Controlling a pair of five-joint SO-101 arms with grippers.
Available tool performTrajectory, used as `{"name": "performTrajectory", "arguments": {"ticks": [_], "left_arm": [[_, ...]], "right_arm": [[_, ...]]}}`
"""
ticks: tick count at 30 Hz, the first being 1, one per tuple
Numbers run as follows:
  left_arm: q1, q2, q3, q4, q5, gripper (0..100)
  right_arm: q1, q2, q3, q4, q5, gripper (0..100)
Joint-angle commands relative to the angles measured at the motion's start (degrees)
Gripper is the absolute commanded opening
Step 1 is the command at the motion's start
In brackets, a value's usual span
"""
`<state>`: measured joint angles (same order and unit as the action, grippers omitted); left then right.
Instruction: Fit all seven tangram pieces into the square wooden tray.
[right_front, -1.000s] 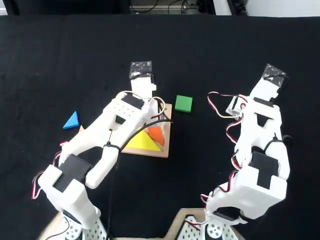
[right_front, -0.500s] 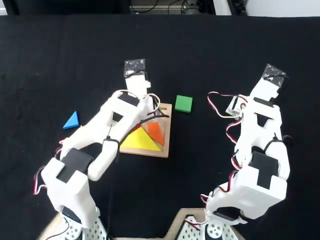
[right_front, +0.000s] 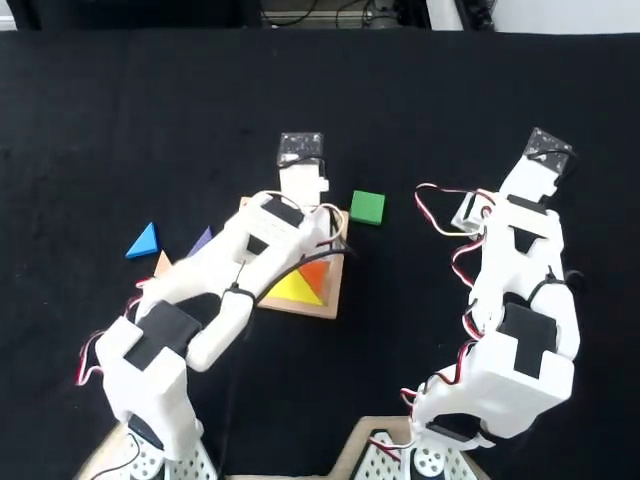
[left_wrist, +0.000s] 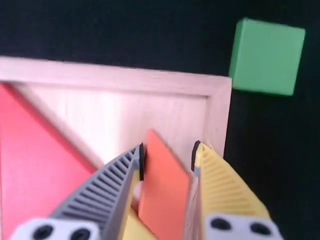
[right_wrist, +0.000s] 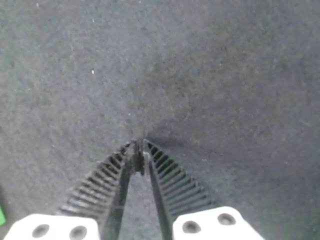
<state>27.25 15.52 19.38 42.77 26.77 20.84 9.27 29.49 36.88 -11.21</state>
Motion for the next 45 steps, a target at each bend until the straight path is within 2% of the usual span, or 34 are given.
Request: {"name": "performTrajectory", "arguments": {"ticks": [1,6,13,19,24,29,33,40,45], "left_arm": [[2.42,-0.44,-2.86,3.43,0.0,19],[1.27,-0.53,-3.38,7.03,0.0,19],[2.42,-0.53,-9.98,16.88,0.0,19],[2.86,-0.53,-10.51,17.05,0.0,19],[-0.75,-2.11,-11.91,16.7,0.0,18],[-4.26,-2.64,-11.74,10.81,0.09,3],[-4.09,-2.55,-9.27,6.07,0.09,6],[-4.18,-2.55,-4.35,-3.43,0.09,7],[-5.41,-2.55,-2.15,-6.33,0.09,7]], "right_arm": [[-0.44,-2.51,-1.89,-0.62,-0.26,1.1],[-0.44,-2.51,-1.89,-0.62,-0.26,1.1],[-0.44,-2.51,-1.89,-0.62,-0.26,1.1],[-0.44,-2.51,-1.89,-0.62,-0.26,1.1],[-0.44,-2.51,-1.89,-0.62,-0.26,1.1],[-0.44,-2.51,-1.89,-0.62,-0.26,1.1],[-0.44,-2.51,-1.89,-0.62,-0.26,1.1],[-0.44,-2.51,-1.89,-0.62,-0.26,1.1],[-0.44,-2.51,-1.89,-0.62,-0.26,1.1]]}}
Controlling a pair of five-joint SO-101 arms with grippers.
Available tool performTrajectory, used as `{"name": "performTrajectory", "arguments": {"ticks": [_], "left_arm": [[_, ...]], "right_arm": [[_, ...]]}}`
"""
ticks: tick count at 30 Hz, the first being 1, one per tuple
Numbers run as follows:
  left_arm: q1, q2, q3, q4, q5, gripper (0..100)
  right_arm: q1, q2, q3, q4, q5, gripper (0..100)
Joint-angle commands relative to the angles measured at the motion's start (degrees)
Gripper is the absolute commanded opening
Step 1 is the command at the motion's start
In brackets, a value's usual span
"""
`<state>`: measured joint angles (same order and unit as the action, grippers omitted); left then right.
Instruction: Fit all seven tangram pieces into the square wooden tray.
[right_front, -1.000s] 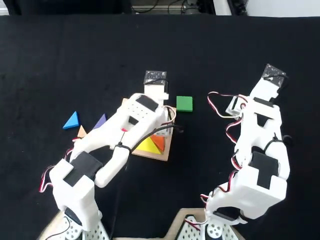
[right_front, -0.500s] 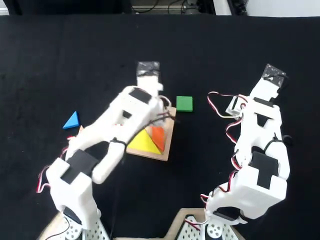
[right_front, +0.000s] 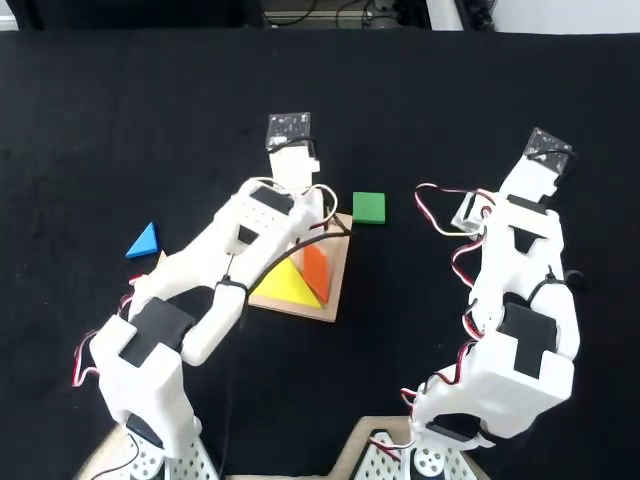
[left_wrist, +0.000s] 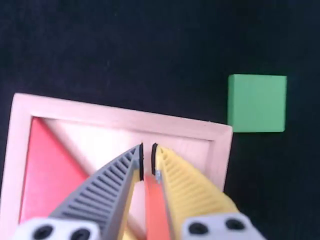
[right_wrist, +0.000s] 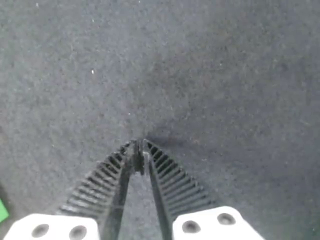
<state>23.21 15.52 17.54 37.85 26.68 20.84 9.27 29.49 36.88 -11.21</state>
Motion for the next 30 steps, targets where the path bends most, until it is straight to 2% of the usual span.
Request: {"name": "performTrajectory", "arguments": {"ticks": [1,4,19,30], "left_arm": [[-1.63,-2.55,-0.13,-1.41,0.18,7],[-1.89,-2.55,-0.04,-0.88,0.18,3],[4.18,-2.46,2.15,-0.18,0.18,3],[5.67,-3.08,4.97,0.0,0.18,3]], "right_arm": [[-0.44,-2.51,-1.89,-0.62,-0.26,1.1],[-0.44,-2.51,-1.89,-0.62,-0.26,1.1],[-0.44,-2.51,-1.89,-0.62,-0.26,1.1],[-0.44,-2.51,-1.89,-0.62,-0.26,1.1]]}}
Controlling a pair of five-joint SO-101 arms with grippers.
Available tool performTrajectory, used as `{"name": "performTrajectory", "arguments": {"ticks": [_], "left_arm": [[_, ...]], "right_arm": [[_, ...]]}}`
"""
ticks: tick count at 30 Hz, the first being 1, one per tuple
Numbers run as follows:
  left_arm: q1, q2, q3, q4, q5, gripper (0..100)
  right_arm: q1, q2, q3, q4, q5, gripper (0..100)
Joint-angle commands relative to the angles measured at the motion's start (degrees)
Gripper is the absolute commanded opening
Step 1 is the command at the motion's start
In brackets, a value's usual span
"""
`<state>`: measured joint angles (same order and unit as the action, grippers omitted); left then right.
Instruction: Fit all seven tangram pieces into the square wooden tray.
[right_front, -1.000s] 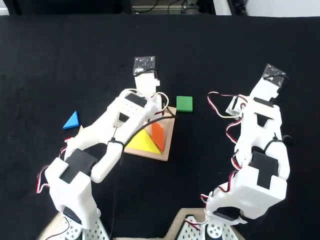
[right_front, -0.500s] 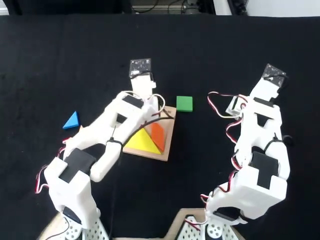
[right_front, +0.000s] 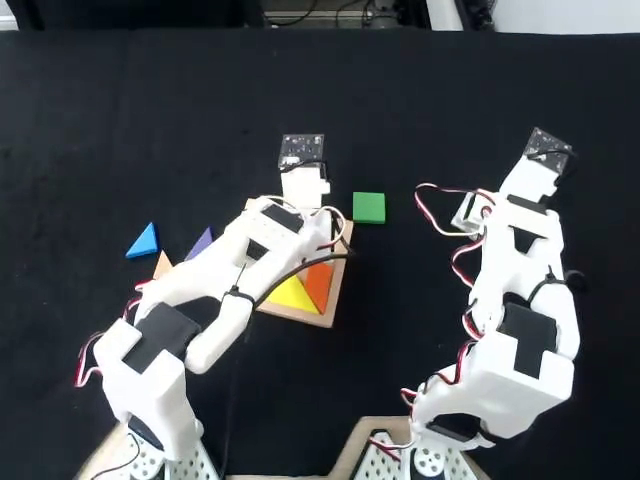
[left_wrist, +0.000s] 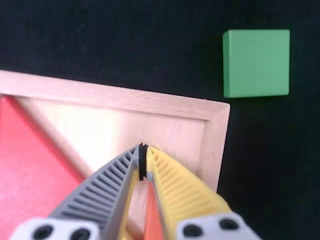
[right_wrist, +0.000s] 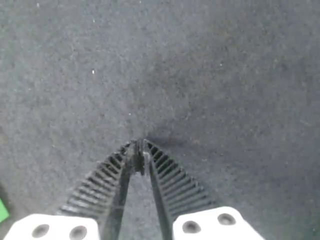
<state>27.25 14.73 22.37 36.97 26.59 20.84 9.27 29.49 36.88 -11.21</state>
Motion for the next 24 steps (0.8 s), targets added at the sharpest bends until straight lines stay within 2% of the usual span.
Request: {"name": "performTrajectory", "arguments": {"ticks": [1,21,24], "left_arm": [[2.07,-2.29,0.04,0.88,0.26,3],[3.21,-2.46,-1.1,0.88,-0.09,3],[3.21,-2.46,-4.26,4.75,-0.09,6]], "right_arm": [[-0.44,-2.51,-1.89,-0.62,-0.26,1.1],[-0.44,-2.51,-1.89,-0.62,-0.26,1.1],[-0.44,-2.51,-1.89,-0.62,-0.26,1.1]]}}
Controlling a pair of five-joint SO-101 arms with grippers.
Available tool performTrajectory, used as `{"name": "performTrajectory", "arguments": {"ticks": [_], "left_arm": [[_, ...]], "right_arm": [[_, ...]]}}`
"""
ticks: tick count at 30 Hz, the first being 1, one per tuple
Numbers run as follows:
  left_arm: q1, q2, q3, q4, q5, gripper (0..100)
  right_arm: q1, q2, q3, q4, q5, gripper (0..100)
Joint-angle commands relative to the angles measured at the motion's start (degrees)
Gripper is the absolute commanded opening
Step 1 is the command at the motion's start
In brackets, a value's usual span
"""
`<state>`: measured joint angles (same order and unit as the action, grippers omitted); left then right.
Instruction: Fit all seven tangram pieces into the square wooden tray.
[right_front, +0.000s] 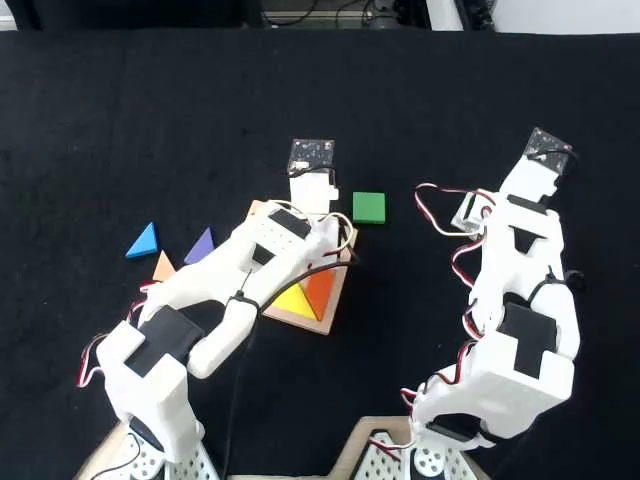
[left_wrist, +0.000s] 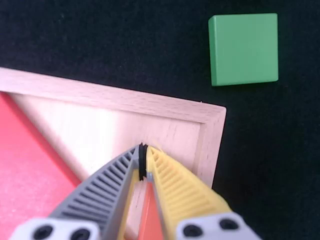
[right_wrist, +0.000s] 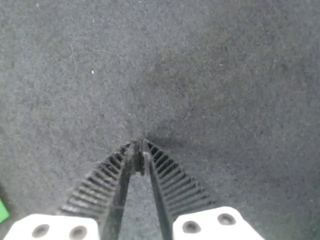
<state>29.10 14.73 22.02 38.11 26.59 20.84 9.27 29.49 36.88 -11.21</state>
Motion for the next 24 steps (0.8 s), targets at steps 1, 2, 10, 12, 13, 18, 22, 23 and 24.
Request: {"name": "performTrajectory", "arguments": {"ticks": [1,2,10,12,13,18,22,23,24], "left_arm": [[1.36,-2.46,-5.32,6.15,-0.09,10],[1.36,-2.46,-6.9,9.05,-0.09,14],[-1.45,-2.37,-14.64,18.29,-0.26,26],[-2.68,-2.37,-15.69,18.37,-0.97,26],[-3.3,-2.37,-16.04,18.37,-2.02,26],[-6.37,-3.6,-20.44,22.42,-6.24,26],[-12.18,-9.05,-25.36,31.21,-8.44,26],[-14.2,-10.81,-25.89,33.32,-9.23,26],[-16.57,-12.22,-26.07,35.43,-9.76,26]], "right_arm": [[-0.44,-2.51,-1.89,-0.62,-0.26,1.1],[-0.44,-2.51,-1.89,-0.62,-0.26,1.1],[-0.44,-2.51,-1.89,-0.62,-0.26,1.1],[-0.44,-2.51,-1.89,-0.62,-0.26,1.1],[-0.44,-2.51,-1.89,-0.62,-0.26,1.1],[-0.44,-2.51,-1.89,-0.62,-0.26,1.1],[-0.53,-2.51,-1.89,-0.7,-0.26,1.1],[-0.53,-2.51,-1.89,-0.7,-0.26,1.1],[-0.79,-2.51,-1.89,-0.7,-0.26,1.1]]}}
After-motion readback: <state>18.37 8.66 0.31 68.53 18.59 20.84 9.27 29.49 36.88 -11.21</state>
